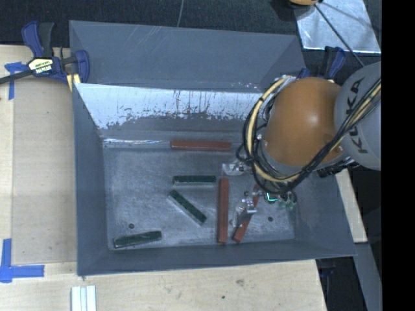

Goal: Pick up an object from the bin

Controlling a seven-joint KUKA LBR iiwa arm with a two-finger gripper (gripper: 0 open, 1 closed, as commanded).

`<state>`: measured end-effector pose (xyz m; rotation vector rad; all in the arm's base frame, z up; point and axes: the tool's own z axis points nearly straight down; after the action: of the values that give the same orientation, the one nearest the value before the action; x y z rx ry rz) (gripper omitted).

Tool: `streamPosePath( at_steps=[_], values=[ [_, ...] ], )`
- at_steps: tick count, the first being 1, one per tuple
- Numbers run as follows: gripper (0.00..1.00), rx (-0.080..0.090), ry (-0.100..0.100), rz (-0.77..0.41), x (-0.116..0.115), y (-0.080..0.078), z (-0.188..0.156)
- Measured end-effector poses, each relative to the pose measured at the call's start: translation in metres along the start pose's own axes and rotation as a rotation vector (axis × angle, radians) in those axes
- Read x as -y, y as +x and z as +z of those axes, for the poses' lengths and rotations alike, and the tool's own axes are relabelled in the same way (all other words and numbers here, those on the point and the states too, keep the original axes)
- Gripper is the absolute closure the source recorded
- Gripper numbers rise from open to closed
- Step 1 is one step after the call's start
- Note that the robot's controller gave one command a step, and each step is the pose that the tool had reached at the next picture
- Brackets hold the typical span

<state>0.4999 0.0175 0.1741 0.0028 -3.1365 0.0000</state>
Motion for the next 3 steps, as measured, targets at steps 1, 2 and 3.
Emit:
streamPosePath(
  at_steps=[1, 2, 3],
  values=[
    [0.0, 0.008, 0.0, 0.0, 0.0, -0.002, -0.003],
    [0.0, 0.015, 0.0, -0.02, -0.001, -0.014, 0.045],
    [0.0, 0.008, -0.002, -0.028, 0.003, -0.017, 0.067]
  ],
)
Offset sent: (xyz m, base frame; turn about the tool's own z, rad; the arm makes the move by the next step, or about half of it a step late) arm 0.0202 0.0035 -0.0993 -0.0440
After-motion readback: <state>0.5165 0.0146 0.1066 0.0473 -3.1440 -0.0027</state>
